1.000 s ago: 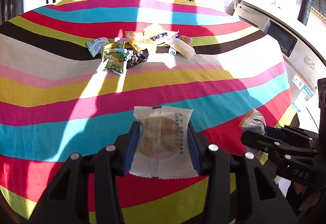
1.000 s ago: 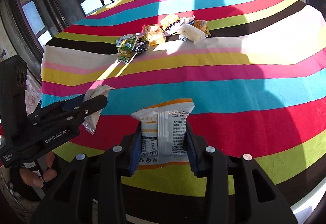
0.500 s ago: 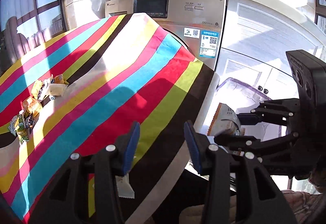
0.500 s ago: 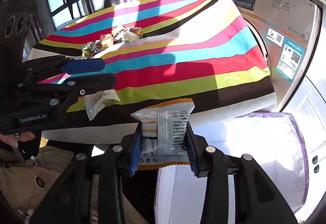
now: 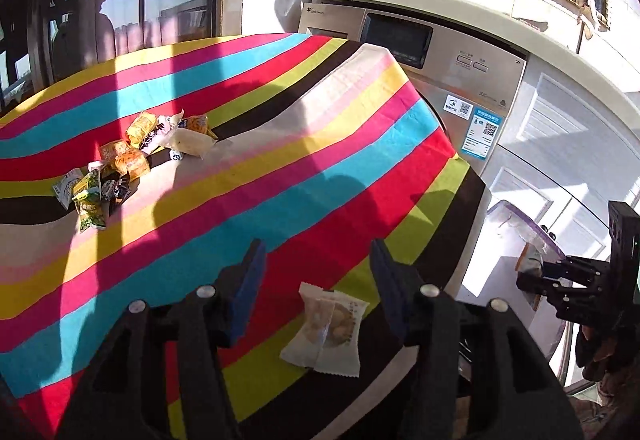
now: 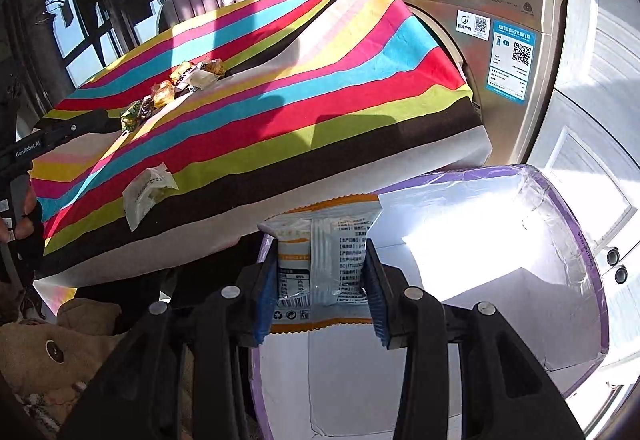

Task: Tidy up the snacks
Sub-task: 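Carry the wrapped cake and white bag to the white box and release both, then return both tools to the snack pile on the table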

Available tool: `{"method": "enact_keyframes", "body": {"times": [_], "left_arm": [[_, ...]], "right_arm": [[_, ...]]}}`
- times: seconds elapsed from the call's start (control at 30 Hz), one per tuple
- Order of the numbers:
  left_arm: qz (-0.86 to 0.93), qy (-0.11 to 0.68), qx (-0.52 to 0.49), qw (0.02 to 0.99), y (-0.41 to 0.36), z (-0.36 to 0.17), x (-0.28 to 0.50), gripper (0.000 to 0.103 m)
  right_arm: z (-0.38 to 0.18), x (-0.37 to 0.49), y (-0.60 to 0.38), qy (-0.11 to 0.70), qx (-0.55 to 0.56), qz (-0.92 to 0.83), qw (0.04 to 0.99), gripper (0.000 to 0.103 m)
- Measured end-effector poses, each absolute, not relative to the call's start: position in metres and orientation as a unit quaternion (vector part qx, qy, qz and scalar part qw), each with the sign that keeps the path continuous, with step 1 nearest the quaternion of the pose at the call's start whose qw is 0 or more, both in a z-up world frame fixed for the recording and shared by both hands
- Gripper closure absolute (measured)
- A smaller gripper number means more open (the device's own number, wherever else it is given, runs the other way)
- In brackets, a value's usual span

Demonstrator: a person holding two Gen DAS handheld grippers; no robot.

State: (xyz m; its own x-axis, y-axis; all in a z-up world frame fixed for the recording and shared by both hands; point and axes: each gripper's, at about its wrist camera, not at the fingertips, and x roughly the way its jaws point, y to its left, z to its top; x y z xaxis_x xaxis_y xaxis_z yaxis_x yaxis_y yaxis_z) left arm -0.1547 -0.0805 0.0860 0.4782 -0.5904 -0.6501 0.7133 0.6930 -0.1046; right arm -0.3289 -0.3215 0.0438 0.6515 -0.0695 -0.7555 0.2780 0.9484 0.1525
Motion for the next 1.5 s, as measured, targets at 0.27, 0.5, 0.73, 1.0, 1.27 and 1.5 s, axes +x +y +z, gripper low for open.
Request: {"method": "enact_keyframes", "body": {"times": [0.27,0.5,0.73,1.0,1.27,1.5], "left_arm": [[-0.355,0.394,0.226,0.817,-0.121,0.02,-0.173,0.024],[-0.377,0.42,0.207,0.799,-0.123,0.01,-0.162,0.059],[-0.514,0.372,0.211,0.744,-0.191,0.056,-0.222,0.058],[-0.613,0.341,0.179,0.69,-0.26,0.051,-0.262,0.011],[-0.534,0.347,0.075,0.767,-0.191,0.065,-0.197,0.003],[-0.39,0.356,-0.025,0.849,-0.088,0.065,-0.109,0.002]], "right_arm": [[0.049,-0.325,-0.305,0.406,0.093,-0.088,0.905,0.064],[0.045,-0.335,-0.319,0.407,0.103,-0.107,0.901,0.064],[0.036,-0.356,-0.344,0.425,0.101,-0.164,0.884,0.064],[0.03,-0.39,-0.372,0.438,0.096,-0.243,0.86,0.026],[0.036,-0.382,-0.367,0.413,0.074,-0.239,0.876,0.016],[-0.028,-0.285,-0.325,0.545,-0.058,-0.133,0.826,0.016]]}}
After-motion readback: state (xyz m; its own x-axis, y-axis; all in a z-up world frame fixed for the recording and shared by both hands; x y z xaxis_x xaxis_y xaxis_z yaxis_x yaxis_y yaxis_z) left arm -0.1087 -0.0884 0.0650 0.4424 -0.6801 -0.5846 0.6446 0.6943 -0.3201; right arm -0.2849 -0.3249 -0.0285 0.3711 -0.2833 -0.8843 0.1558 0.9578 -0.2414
